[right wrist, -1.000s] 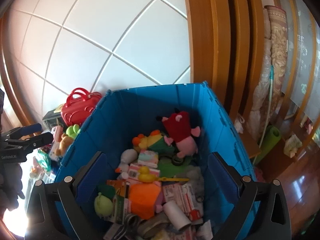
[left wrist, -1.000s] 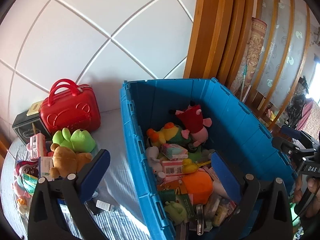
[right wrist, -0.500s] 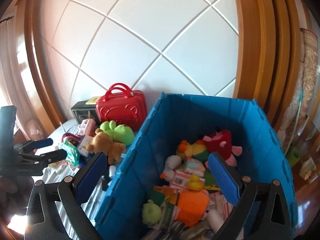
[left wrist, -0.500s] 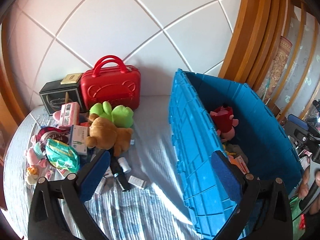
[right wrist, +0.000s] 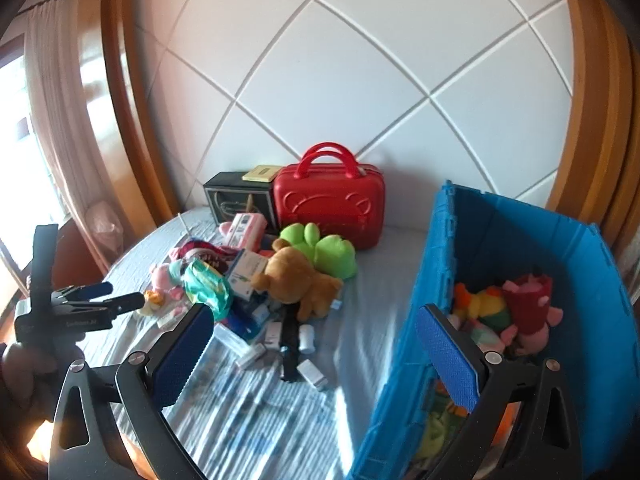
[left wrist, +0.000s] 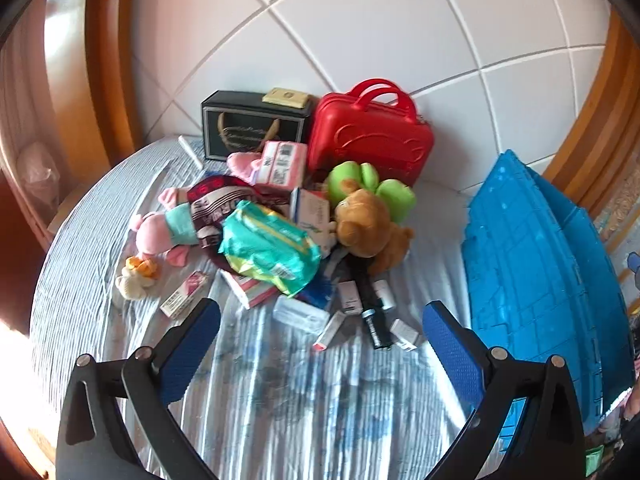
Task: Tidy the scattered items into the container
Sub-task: 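Move both tools back toward the remaining items on the bed, then grasp the pink-and-white ointment box with the left tool while the right tool grasps the white medicine box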
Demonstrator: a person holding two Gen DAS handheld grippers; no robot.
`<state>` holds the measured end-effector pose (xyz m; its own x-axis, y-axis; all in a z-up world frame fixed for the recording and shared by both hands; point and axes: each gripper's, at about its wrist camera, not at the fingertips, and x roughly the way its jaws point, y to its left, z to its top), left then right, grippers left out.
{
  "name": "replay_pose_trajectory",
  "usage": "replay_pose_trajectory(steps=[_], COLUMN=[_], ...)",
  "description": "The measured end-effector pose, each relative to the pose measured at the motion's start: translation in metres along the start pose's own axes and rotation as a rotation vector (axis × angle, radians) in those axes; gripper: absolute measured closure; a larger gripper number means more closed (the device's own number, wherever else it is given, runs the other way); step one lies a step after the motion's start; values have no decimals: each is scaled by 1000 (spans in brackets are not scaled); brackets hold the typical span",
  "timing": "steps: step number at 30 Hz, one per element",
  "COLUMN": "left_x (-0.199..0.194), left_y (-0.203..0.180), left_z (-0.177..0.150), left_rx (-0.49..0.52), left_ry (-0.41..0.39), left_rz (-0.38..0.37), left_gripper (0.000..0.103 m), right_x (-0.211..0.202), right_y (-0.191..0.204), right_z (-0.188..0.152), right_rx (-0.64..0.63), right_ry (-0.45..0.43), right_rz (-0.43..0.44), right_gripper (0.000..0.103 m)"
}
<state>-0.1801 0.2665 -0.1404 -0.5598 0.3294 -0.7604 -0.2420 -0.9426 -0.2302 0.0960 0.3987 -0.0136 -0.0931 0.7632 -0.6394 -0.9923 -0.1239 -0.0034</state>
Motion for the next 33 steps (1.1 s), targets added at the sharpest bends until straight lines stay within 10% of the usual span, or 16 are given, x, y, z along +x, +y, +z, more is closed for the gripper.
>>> replay_pose_trajectory(steps=[13,33], left_x=[83,265], left_y=[122,194], left_z=[-29,-32], left_rx=[59,230], left_ry=[137,348], left_rz=[104,124], left_gripper=[13,24], right_x=[152,321], right_y=[73,21], right_z=[-67,-172], right_rx=[-26,114], right_ry=[261,555], right_rz=[-64,-317], right_gripper=[0,16])
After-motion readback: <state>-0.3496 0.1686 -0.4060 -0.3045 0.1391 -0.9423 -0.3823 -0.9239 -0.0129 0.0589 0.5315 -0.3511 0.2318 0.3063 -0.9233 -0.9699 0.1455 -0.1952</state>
